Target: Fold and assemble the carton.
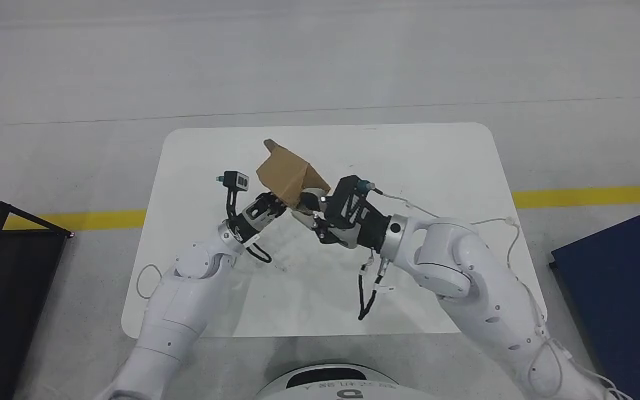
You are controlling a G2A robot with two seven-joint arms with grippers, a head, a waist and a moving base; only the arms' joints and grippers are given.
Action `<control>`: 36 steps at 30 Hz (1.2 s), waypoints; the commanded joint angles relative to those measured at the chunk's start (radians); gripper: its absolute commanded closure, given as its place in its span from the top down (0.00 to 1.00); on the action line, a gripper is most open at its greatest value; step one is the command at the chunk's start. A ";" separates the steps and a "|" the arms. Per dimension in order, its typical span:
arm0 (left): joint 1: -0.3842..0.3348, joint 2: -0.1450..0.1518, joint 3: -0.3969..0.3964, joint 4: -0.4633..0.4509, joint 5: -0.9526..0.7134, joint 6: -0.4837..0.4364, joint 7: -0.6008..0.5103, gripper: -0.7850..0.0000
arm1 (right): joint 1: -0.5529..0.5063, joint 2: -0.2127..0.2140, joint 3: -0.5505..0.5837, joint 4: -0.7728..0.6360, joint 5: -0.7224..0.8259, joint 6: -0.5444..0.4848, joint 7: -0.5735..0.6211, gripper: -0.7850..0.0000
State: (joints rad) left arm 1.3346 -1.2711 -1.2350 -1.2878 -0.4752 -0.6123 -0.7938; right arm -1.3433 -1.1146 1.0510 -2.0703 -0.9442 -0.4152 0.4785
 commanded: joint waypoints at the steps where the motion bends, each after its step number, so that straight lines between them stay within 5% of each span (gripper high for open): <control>1: -0.003 0.000 0.002 0.004 -0.001 -0.006 -0.009 0.00 | -0.004 0.001 0.009 -0.002 0.003 0.000 0.000 0.38; 15: -0.015 -0.006 0.032 0.020 -0.126 -0.035 -0.065 0.00 | -0.056 0.013 0.084 -0.051 -0.048 -0.007 -0.045 0.51; 26: -0.018 -0.011 0.048 0.026 -0.190 -0.039 -0.089 0.00 | -0.100 0.015 0.097 -0.056 -0.170 -0.005 -0.182 1.00; 36: -0.016 -0.013 0.057 0.028 -0.262 -0.024 -0.143 0.00 | -0.083 0.011 0.071 -0.029 -0.204 -0.007 -0.188 1.00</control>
State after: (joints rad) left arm 1.3180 -1.2845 -1.1780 -1.2596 -0.7359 -0.6367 -0.9337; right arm -1.4279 -1.1035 1.1225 -2.1003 -1.1473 -0.4217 0.2903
